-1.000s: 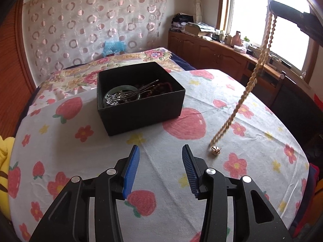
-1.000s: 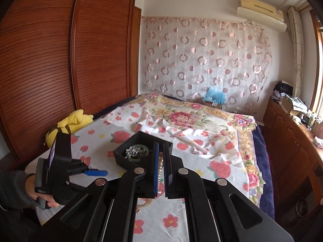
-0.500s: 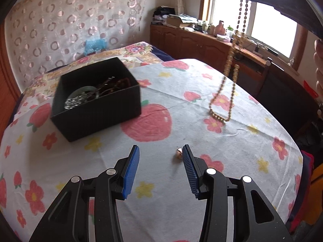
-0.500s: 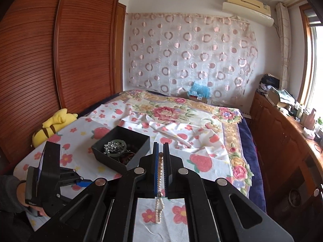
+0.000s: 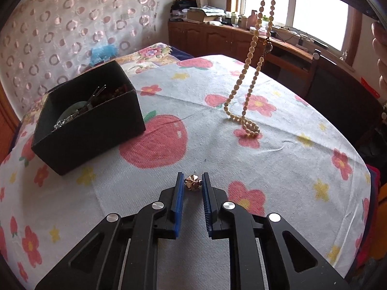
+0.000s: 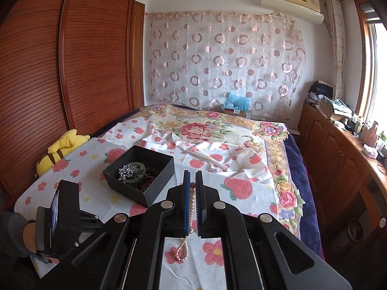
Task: Organize jewelry
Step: 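Grasp the small rose-gold earring with the left tool while the right tool holds the necklace, then carry the earring over the box and open the left tool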
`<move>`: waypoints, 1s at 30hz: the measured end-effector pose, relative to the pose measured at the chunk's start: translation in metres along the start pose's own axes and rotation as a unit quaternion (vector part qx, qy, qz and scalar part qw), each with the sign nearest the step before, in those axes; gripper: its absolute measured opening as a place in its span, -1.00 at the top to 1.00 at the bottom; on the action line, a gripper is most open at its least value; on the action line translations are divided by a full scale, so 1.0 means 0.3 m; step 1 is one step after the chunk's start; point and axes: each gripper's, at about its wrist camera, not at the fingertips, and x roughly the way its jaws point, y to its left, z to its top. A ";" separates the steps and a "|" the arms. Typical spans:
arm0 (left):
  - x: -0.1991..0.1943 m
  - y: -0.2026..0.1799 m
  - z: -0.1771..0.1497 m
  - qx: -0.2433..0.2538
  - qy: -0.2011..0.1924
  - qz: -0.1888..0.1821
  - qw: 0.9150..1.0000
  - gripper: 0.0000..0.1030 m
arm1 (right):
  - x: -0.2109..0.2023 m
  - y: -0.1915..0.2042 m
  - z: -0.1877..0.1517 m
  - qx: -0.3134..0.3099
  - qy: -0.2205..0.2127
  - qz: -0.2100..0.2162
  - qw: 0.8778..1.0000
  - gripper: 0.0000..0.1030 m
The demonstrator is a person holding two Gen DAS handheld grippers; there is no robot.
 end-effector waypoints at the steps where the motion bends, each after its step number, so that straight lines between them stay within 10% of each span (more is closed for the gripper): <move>1: -0.004 0.002 -0.001 0.000 0.001 0.002 1.000 0.74 | -0.001 0.000 -0.001 -0.001 0.000 0.000 1.000 0.91; 17: -0.237 0.243 0.125 -0.042 -0.090 0.039 0.994 0.74 | 0.033 0.093 0.174 -0.039 -0.032 0.037 0.998 0.91; 30: -0.184 0.439 0.228 -0.075 -0.099 0.057 0.991 0.73 | 0.142 0.181 0.436 -0.062 -0.067 0.075 0.993 0.91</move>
